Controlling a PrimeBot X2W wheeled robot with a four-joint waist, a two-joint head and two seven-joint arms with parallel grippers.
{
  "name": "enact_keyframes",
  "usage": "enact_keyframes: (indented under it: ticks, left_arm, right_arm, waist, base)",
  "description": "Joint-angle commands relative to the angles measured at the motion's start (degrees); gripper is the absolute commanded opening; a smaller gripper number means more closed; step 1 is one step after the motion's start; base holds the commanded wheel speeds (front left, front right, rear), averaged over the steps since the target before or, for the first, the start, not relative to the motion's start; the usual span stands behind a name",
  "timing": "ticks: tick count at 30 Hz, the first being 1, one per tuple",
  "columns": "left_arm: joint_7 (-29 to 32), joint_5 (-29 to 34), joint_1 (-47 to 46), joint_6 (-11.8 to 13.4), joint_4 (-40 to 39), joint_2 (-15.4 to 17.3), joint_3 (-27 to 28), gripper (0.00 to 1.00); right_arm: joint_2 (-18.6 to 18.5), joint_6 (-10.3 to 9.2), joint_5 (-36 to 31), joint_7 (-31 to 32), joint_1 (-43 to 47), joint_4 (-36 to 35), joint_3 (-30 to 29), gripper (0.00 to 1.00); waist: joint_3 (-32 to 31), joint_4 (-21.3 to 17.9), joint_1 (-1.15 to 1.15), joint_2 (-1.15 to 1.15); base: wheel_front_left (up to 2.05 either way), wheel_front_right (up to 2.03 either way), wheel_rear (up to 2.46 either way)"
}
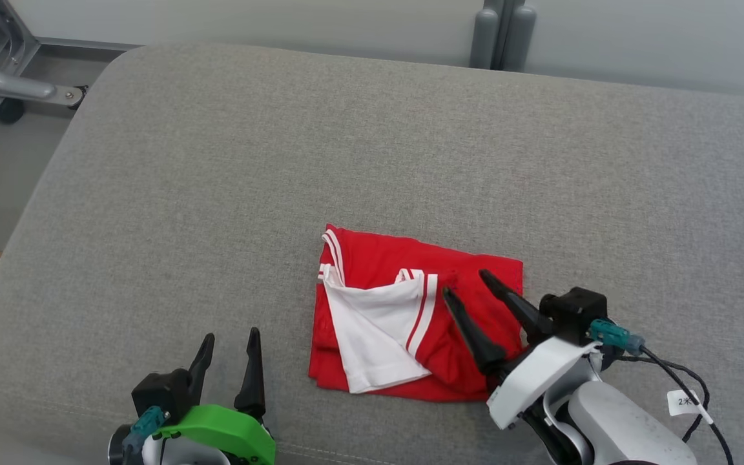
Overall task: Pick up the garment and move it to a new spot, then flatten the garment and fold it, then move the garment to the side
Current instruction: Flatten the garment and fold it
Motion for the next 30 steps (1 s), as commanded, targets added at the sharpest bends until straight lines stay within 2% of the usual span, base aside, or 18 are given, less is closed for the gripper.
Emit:
enact_keyframes:
  ticks: [1, 9, 10, 11, 12, 16, 21, 22, 23, 26, 28, 30]
  left_arm:
    - [0.1, 0.3, -0.4, -0.3, 0.2, 0.2, 0.0, 1.0]
    - [0.1, -0.3, 1.1, 0.3, 0.3, 0.2, 0.1, 1.0]
    - [0.1, -0.3, 1.2, 0.3, 0.4, 0.2, 0.2, 1.0]
    - [0.1, -0.3, 1.3, 0.3, 0.4, 0.2, 0.3, 1.0]
    - [0.1, -0.3, 1.3, 0.3, 0.5, 0.2, 0.3, 1.0]
    - [0.1, -0.3, 1.3, 0.2, 0.4, 0.2, 0.4, 1.0]
    - [0.1, 0.3, 1.3, 0.1, 0.5, 0.2, 1.0, 1.0]
    - [0.1, 0.4, 1.4, 0.0, 0.6, 0.2, 1.0, 1.0]
    - [0.1, 0.5, 1.4, -0.1, 0.7, 0.2, 0.9, 1.0]
    - [0.1, 0.3, 1.1, 0.0, 0.7, 0.2, 0.7, 1.0]
    - [0.1, 0.2, 1.0, 0.1, 0.7, 0.2, 0.7, 1.0]
    - [0.1, 0.3, 1.0, 0.1, 0.5, 0.2, 0.8, 1.0]
  right_arm:
    - [-0.8, -0.03, 0.6, -0.1, -0.5, -0.2, 1.2, 1.0]
    - [-1.6, -0.03, 1.1, -0.1, -2.8, 3.0, 5.7, 1.0]
    - [-1.6, -0.03, 1.0, -0.1, -3.1, 3.7, 6.1, 0.82]
    - [-1.5, -0.03, 0.7, -0.1, -3.4, 4.5, 6.5, 0.39]
    - [-1.3, -0.03, 0.8, -0.1, -3.9, 4.8, 7.0, 0.0]
    - [-1.2, -0.03, 1.1, -0.1, -5.4, 3.6, 11.4, 0.0]
    - [-2.2, -0.03, 7.2, 0.4, -7.8, 0.6, 23.4, 0.0]
    - [-2.7, -0.03, 9.1, 1.2, -8.3, 0.2, 26.0, 0.38]
    - [-3.1, -0.02, 10.4, 1.6, -9.1, -0.5, 28.8, 1.0]
    - [-3.9, -0.03, 15.3, 0.7, -11.2, -1.7, 32.0, 1.0]
    - [-4.3, -0.03, 16.3, 0.3, -11.7, -2.0, 31.6, 1.0]
    - [-5.5, -0.04, 16.9, -0.1, -11.8, -1.3, 28.8, 1.0]
  waist:
    - [0.1, 0.9, 0.0, 0.0]
    - [-0.1, 3.8, 0.0, 0.0]
    - [-0.2, 3.9, 0.0, 0.0]
    - [-0.2, 4.1, 0.0, 0.0]
    - [-0.2, 4.2, 0.0, 0.0]
    - [-0.2, 4.5, 0.0, 0.0]
    - [-0.5, 3.8, 0.0, 0.0]
    - [-0.5, 3.6, 0.0, 0.0]
    - [-0.6, 3.5, 0.0, 0.0]
    - [-0.6, 3.0, 0.0, 0.0]
    - [-0.7, 2.7, 0.0, 0.0]
    - [-0.7, 2.3, 0.0, 0.0]
  base:
    - [0.0, 0.0, 0.0]
    - [0.0, 0.0, 0.0]
    - [0.0, 0.0, 0.0]
    - [0.0, 0.0, 0.0]
    - [0.0, 0.0, 0.0]
    - [0.0, 0.0, 0.0]
    - [0.0, 0.0, 0.0]
    - [0.0, 0.0, 0.0]
    - [0.0, 0.0, 0.0]
    - [0.0, 0.0, 0.0]
    - [0.0, 0.0, 0.0]
    - [0.0, 0.0, 0.0]
